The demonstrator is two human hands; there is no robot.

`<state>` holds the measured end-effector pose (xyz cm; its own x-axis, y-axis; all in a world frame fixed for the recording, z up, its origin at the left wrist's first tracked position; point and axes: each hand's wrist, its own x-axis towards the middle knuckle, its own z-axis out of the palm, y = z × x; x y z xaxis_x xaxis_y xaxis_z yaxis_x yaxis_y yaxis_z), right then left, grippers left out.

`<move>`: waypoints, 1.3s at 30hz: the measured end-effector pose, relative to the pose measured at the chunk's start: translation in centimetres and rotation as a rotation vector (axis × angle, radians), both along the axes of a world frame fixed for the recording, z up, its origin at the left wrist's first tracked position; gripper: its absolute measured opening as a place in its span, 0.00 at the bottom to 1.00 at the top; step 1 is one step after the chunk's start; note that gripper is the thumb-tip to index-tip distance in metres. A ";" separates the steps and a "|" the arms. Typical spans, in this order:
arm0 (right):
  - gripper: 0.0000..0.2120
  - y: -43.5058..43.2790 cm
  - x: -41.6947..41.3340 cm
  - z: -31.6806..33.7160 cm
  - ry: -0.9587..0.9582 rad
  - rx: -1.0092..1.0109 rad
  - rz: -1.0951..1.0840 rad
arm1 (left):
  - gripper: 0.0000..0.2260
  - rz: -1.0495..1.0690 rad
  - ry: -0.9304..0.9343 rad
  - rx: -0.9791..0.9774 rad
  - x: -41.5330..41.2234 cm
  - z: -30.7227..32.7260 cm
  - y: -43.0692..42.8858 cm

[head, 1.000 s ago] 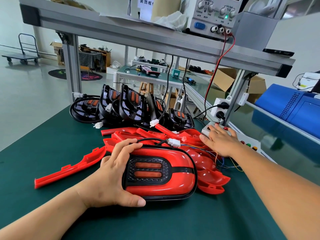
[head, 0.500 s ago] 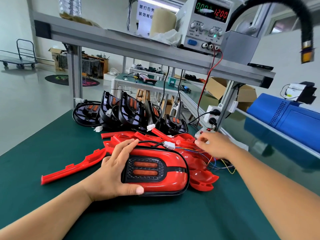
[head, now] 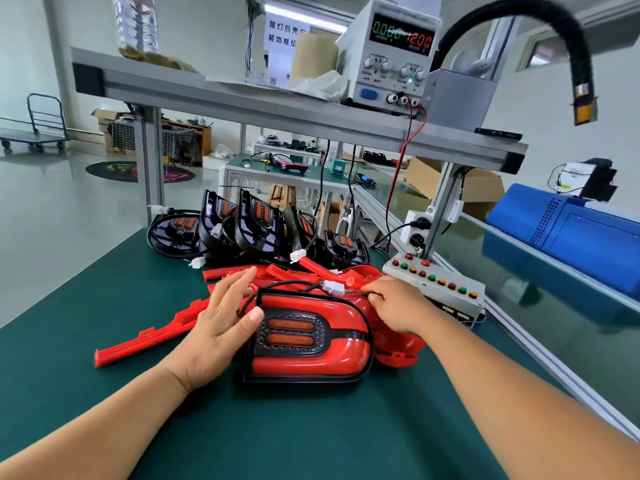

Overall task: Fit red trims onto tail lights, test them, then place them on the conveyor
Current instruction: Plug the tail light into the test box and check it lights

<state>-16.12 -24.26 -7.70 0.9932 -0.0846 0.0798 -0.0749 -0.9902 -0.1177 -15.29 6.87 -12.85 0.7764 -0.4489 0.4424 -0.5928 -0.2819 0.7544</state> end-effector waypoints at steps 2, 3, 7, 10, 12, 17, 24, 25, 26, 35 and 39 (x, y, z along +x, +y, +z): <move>0.17 0.3 0.3 0.0 -0.010 0.009 0.009 | 0.21 0.029 0.052 -0.099 0.4 0.7 -0.2; 0.17 0.5 0.5 0.1 -0.014 0.013 0.011 | 0.18 0.040 0.075 -0.119 0.7 1.2 -0.3; 0.16 1.1 1.6 0.3 0.002 0.002 0.025 | 0.15 0.123 0.081 -0.011 2.5 4.6 -1.8; 0.15 1.3 2.2 0.7 0.011 0.007 0.076 | 0.17 0.122 0.155 0.091 3.7 7.4 -3.4; 0.12 1.3 2.5 0.8 0.013 0.005 0.119 | 0.17 0.066 0.133 0.263 4.5 8.6 -4.9; 0.08 1.2 2.4 1.1 -0.085 0.184 0.183 | 0.19 -0.081 0.005 0.656 5.7 9.5 -8.9; 0.11 1.0 1.5 1.7 -0.075 0.106 0.263 | 0.16 -0.136 -0.068 0.716 6.3 8.3 -11.1; 0.14 1.0 1.5 1.8 -0.072 0.085 0.272 | 0.15 -0.124 -0.075 0.696 6.3 8.0 -11.2; 0.17 1.0 1.4 1.8 -0.072 0.060 0.277 | 0.14 -0.116 -0.081 0.683 6.3 7.9 -11.3; 0.19 1.2 1.5 1.1 -0.162 -0.018 0.297 | 0.08 -0.134 -0.106 0.741 6.2 8.1 -11.4; 0.16 1.2 1.5 1.3 -0.182 0.025 0.322 | 0.12 -0.163 -0.073 0.740 6.3 8.9 -11.3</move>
<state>-14.65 -23.09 -6.43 0.9391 0.2254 0.2596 0.2640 -0.9564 -0.1245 -8.99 -4.46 -3.92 0.6551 -0.7549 0.0292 -0.7116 -0.6036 0.3596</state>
